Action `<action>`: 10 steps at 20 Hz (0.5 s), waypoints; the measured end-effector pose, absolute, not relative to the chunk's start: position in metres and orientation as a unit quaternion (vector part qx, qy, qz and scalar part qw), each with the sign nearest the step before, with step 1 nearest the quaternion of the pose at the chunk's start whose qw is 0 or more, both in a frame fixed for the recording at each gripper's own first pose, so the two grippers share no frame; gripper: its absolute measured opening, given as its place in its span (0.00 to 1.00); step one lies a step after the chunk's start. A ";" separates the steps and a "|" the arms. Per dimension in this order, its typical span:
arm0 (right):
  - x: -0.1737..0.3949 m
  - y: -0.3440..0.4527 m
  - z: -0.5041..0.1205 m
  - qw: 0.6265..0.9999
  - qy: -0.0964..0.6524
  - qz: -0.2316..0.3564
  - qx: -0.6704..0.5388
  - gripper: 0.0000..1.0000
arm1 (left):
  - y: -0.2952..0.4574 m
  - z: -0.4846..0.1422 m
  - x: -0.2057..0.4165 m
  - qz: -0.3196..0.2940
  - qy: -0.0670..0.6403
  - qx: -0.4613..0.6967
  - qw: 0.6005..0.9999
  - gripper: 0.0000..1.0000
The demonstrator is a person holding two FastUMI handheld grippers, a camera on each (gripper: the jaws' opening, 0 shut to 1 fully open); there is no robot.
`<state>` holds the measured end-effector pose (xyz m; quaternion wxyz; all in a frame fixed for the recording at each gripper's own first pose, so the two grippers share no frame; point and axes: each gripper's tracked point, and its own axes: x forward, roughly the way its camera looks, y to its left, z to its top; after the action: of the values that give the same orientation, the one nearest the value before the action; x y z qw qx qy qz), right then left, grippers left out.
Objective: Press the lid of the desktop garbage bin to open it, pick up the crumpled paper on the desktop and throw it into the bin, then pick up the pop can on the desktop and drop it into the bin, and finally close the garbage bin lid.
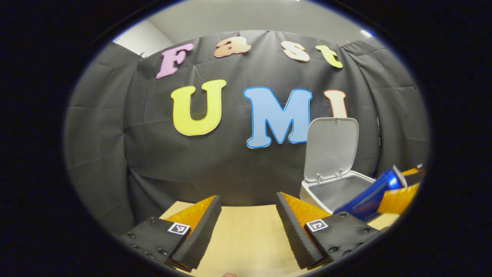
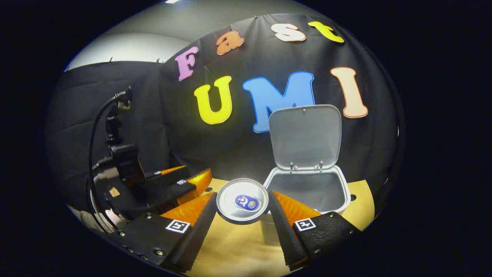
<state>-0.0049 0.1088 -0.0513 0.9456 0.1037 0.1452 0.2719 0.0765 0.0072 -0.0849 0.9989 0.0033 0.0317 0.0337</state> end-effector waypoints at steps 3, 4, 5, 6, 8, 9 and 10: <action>0.016 0.091 -0.043 0.957 0.124 0.245 0.089 0.84 | 0.004 -0.086 0.080 0.030 0.033 0.004 0.999 0.97; 0.019 0.084 -0.045 0.960 0.122 0.236 0.085 0.84 | 0.003 -0.087 0.081 0.029 0.034 0.004 0.999 0.98; 0.025 0.078 -0.048 0.963 0.122 0.227 0.082 0.84 | 0.003 -0.087 0.081 0.028 0.034 0.005 0.999 0.98; 0.031 0.072 -0.051 0.965 0.124 0.218 0.080 0.83 | 0.002 -0.086 0.082 0.027 0.034 0.006 0.999 0.97; 0.040 0.057 -0.062 0.969 0.131 0.196 0.070 0.84 | 0.001 -0.086 0.083 0.026 0.035 0.008 0.999 0.97; 0.045 0.050 -0.067 0.972 0.135 0.183 0.063 0.84 | 0.001 -0.087 0.084 0.026 0.035 0.009 0.999 0.97; 0.050 0.043 -0.075 0.973 0.143 0.172 0.057 0.84 | 0.001 -0.087 0.084 0.026 0.036 0.009 0.999 0.97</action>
<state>0.0498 0.0428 -0.0750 0.9730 0.0573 0.1428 0.1720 0.0842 0.0012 -0.0870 0.9990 0.0090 0.0359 0.0257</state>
